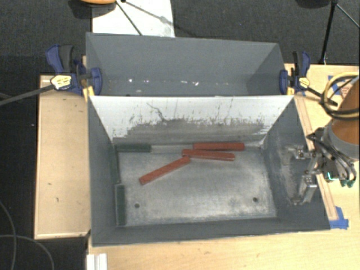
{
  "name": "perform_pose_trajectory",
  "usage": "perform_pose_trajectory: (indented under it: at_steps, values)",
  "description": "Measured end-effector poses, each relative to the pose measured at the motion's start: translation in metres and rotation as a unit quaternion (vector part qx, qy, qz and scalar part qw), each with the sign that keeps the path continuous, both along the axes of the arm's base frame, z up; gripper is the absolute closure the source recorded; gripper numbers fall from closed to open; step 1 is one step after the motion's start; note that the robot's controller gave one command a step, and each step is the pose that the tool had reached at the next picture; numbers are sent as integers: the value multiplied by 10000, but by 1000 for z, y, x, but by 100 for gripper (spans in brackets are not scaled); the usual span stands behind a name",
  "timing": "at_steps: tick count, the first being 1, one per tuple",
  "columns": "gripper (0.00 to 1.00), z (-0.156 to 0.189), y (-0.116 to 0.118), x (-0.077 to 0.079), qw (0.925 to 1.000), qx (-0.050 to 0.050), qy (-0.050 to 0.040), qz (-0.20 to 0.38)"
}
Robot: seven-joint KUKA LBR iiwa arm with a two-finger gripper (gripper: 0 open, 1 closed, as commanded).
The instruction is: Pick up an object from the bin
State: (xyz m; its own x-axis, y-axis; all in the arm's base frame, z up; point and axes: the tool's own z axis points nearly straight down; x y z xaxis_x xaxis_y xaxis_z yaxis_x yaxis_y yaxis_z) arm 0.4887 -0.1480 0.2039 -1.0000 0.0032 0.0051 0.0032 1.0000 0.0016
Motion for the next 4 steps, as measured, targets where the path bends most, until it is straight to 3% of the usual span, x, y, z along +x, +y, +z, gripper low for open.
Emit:
perform_pose_trajectory:
  at_steps: [1,2,3,4]
  values:
    - [0,4,0,2,10000,-10,-38,23]
    - [0,-56,0,-2,10000,-18,-66,60]
    - [0,-99,22,-10,10000,4,-9,64]
    - [0,-123,47,-8,9959,-18,-81,897]
